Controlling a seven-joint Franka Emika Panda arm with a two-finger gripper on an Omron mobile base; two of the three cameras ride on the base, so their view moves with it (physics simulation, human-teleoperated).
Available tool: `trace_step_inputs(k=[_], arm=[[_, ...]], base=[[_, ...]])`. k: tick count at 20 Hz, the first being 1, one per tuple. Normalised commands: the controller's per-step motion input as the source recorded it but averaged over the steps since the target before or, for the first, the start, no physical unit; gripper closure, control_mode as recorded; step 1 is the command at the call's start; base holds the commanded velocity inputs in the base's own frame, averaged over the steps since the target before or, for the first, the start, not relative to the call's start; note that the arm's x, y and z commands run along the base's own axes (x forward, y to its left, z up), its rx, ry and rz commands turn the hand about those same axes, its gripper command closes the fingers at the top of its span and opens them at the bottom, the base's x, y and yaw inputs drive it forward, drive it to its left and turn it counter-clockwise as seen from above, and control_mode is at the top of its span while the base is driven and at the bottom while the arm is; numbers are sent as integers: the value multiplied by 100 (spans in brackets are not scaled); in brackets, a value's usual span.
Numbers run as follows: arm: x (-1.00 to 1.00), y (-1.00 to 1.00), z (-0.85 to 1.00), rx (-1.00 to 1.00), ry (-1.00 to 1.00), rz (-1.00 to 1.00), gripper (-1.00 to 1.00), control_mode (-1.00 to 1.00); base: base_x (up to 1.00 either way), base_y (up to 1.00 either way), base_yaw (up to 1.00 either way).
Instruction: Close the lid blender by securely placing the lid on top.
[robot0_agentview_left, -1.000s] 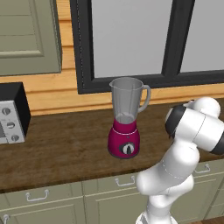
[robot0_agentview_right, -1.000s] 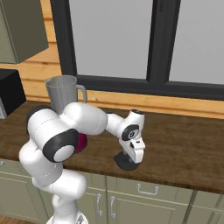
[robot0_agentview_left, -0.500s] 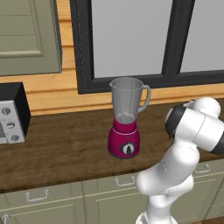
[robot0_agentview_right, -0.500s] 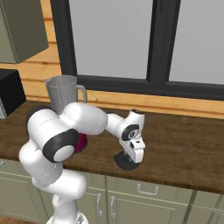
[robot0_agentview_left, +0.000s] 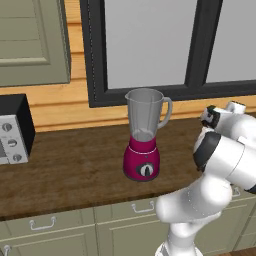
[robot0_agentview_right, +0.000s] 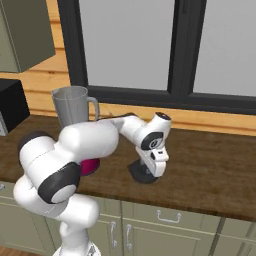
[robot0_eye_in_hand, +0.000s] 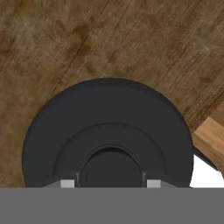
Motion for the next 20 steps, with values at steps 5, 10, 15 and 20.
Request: trace_step_inputs(k=[5,10,15,20], arm=[[2,0,100,5,0,-3,100,-100],[1,1,100,1,-1,-10,100,-100],[1,21,100,0,-6,-14,100,-100],[0,40,100,0,-4,-5,100,-100]], base=[[0,0,0],[0,0,0],[0,0,0],[0,0,0]])
